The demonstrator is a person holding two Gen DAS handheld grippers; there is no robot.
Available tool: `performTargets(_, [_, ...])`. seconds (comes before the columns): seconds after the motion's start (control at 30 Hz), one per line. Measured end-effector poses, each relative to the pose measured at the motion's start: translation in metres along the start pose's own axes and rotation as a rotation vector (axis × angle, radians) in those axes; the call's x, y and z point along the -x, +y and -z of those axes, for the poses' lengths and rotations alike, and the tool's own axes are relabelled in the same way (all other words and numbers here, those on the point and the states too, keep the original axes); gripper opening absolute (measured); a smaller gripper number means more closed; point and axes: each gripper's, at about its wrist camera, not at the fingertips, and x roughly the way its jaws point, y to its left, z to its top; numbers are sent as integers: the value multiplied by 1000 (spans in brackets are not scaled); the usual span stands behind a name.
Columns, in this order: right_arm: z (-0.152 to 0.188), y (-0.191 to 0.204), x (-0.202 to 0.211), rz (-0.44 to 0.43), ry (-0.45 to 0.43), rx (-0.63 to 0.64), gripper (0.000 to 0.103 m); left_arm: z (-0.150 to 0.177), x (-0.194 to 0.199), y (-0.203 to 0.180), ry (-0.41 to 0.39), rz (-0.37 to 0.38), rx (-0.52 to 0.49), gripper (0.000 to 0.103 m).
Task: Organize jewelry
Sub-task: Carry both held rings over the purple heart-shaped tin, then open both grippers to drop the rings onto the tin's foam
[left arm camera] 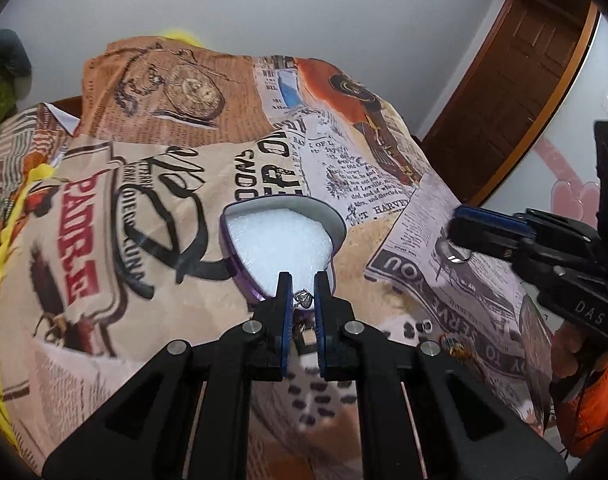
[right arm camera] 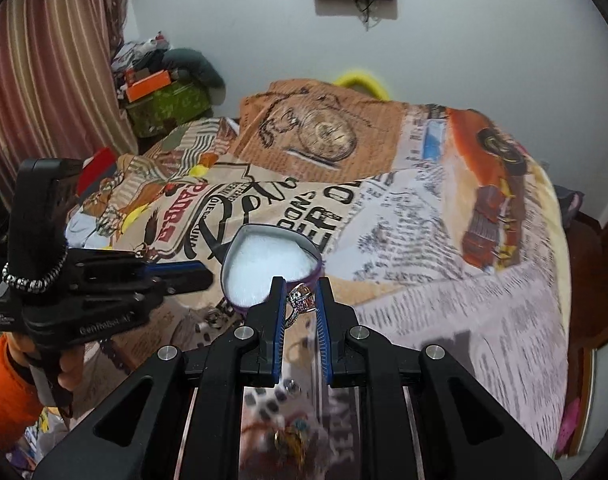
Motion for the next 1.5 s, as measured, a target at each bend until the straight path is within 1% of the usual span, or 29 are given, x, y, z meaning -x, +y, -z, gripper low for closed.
performTargets(0.2, [-13, 1, -33, -45, 67, 15, 13, -16, -22, 3, 17, -20, -18, 9])
performTargets(0.33, [-18, -1, -55, -75, 117, 13, 13, -24, -37, 6, 37, -50, -40, 9])
performTargets(0.63, [-26, -4, -85, -112, 182, -6, 13, -28, -43, 9, 47, -50, -50, 9])
performTargets(0.7, [-28, -3, -89, -111, 192, -3, 13, -28, -41, 11, 50, -50, -41, 14])
performTargets(0.77, [-28, -3, -93, -117, 203, -5, 13, -30, -37, 13, 44, -45, -27, 30])
performTargets(0.83, [-29, -4, -97, -122, 214, -5, 13, -31, -29, 15, 24, -44, -15, 35])
performTargets(0.93, [-28, -4, -100, -131, 227, -7, 13, -34, -14, 19, -7, -47, -3, 35])
performTargets(1.03, [-30, -4, -99, -145, 229, -17, 13, -35, 0, 21, -31, -88, -13, 37])
performTargets(1.13, [-31, -3, -96, -157, 235, -23, 13, -33, 11, 25, -41, -128, -24, 41])
performTargets(1.33, [-32, -2, -72, -94, 185, -9, 14, -15, 19, 32, -10, -148, -18, 41])
performTargets(1.43, [-30, -4, -53, -59, 148, -12, 18, -2, 21, 31, 11, -149, -15, 41])
performTargets(1.5, [-25, -5, -37, -27, 118, -9, 23, 7, 24, 28, 23, -140, -10, 41])
